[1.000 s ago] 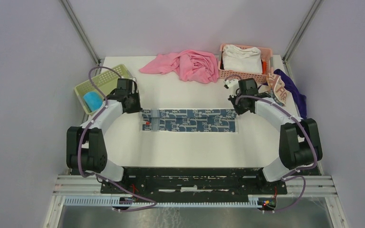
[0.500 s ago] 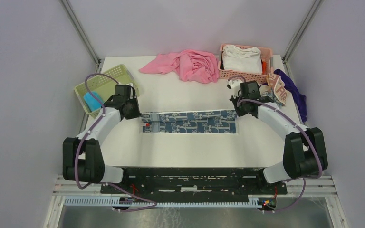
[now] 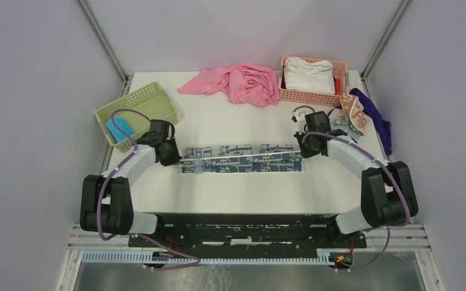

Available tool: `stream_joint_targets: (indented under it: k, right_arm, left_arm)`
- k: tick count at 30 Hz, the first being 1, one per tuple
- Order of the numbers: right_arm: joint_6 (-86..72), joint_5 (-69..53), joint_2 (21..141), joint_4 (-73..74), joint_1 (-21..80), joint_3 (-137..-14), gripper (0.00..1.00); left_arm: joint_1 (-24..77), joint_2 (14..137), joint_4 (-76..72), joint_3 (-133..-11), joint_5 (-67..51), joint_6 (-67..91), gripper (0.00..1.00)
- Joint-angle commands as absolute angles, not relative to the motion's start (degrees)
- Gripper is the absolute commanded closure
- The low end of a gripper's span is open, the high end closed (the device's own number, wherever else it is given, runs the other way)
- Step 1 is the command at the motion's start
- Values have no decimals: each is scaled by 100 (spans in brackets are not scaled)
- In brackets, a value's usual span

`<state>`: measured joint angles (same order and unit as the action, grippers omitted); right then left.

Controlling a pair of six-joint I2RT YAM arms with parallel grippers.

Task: Roll the towels
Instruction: Fold the towel at the center of the board.

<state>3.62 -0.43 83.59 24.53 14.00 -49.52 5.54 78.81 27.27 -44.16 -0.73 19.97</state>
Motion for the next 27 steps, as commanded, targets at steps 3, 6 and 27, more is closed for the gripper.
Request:
stream_joint_targets:
  k: [3,6,27]
  right_arm:
    - [61,74,8417,2604,1421,-4996,85]
    - [-16,-78,8242,2736,1432,-5005,77]
    - [-1944,-383,6678,2634,1443,-4500,46]
  left_arm:
    - [511,7707,2593,-4289,-34,2482,71]
    - [508,7364,2591,-4152,32,2641,58]
    - [723,5959,2461,-3967,-423,3529,38]
